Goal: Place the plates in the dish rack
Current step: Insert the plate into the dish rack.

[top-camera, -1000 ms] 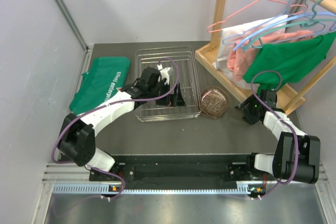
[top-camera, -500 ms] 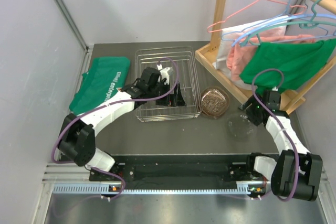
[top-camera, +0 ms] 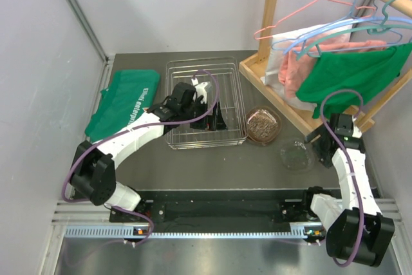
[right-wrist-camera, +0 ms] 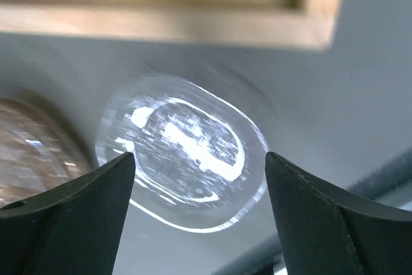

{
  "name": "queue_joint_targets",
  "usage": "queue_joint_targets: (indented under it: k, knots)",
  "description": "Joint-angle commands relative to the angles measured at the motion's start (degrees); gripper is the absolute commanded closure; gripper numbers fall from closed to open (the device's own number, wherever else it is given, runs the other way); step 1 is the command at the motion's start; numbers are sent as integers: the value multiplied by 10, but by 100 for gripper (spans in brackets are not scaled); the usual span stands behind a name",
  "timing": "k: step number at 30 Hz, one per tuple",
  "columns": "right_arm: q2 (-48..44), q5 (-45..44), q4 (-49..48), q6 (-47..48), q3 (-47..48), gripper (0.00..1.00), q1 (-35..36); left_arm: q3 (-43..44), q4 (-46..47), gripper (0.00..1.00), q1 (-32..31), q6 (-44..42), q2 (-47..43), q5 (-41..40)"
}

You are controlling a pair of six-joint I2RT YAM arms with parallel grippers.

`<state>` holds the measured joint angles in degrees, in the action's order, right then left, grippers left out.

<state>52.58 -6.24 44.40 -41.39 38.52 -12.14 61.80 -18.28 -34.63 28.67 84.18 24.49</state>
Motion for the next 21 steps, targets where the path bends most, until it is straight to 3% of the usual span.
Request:
queue_joint_targets:
  k: [1, 5, 9, 13, 16, 21]
  knots:
    - [0, 48, 42, -46, -40, 19, -16, 0, -1, 4, 2, -21, -24, -6]
    - [-26, 119, 42, -71, -84, 21, -16, 1, -4, 3, 3, -29, -21, -7]
    - [-97, 93, 43, -98, -128, 22, -16, -3, -2, 3, 4, -31, -17, -11]
    - [-97, 107, -2, -120, -175, 25, -16, 2, -1, 3, 6, -34, -8, -3]
    - [-82, 119, -61, -133, -201, 30, -16, 5, -2, 3, 7, -34, -7, -2]
    - [-59, 99, -97, -137, -205, 49, -16, 6, -5, 3, 7, -30, -12, -11]
